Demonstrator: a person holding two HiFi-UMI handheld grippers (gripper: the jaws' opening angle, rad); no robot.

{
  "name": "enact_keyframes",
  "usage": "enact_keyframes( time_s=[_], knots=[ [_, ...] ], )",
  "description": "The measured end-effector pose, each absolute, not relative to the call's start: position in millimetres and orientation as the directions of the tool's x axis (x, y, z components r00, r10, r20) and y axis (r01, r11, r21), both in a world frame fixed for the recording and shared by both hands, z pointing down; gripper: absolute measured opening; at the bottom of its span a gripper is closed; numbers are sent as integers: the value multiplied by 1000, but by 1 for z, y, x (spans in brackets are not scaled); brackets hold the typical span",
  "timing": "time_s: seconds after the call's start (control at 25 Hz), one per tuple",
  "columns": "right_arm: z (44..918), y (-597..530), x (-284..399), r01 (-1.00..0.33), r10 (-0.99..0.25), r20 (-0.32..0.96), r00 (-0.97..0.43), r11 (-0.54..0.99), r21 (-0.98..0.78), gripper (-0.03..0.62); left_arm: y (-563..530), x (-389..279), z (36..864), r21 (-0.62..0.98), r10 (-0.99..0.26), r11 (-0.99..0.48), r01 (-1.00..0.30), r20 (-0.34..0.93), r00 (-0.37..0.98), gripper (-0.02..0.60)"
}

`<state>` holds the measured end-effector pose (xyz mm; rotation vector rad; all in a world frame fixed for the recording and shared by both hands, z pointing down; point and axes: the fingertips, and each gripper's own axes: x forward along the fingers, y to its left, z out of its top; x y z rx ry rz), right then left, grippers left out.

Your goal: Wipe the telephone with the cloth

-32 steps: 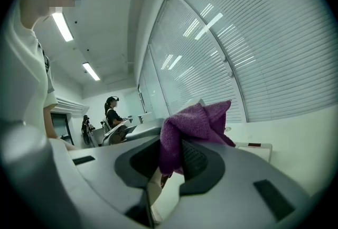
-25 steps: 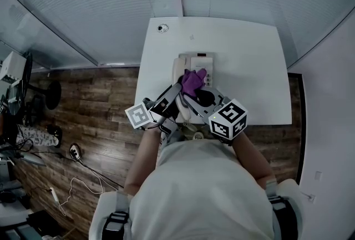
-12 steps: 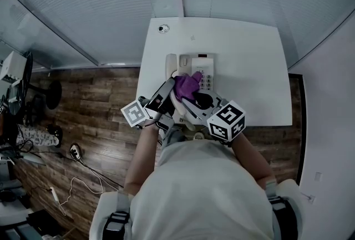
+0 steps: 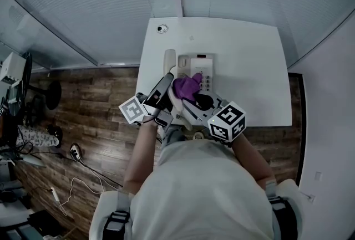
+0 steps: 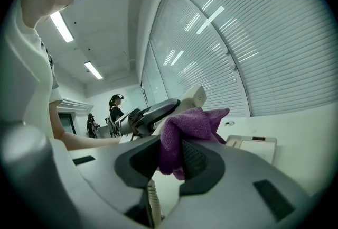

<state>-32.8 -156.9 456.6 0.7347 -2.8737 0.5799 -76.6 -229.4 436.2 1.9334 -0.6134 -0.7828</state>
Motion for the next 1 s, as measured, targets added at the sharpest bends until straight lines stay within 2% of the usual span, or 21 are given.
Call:
enact_keyframes(
  time_s=[0.72, 1.0],
  knots=[
    [467, -145, -35, -437, -376, 230, -898, 828, -352, 98, -252, -92, 442, 899, -747, -407, -163, -225, 626, 219],
    [477, -150, -25, -485, -408, 281, -869, 817, -311, 98, -261, -87, 454, 902, -764, -378, -209, -176, 621, 219]
  ],
)
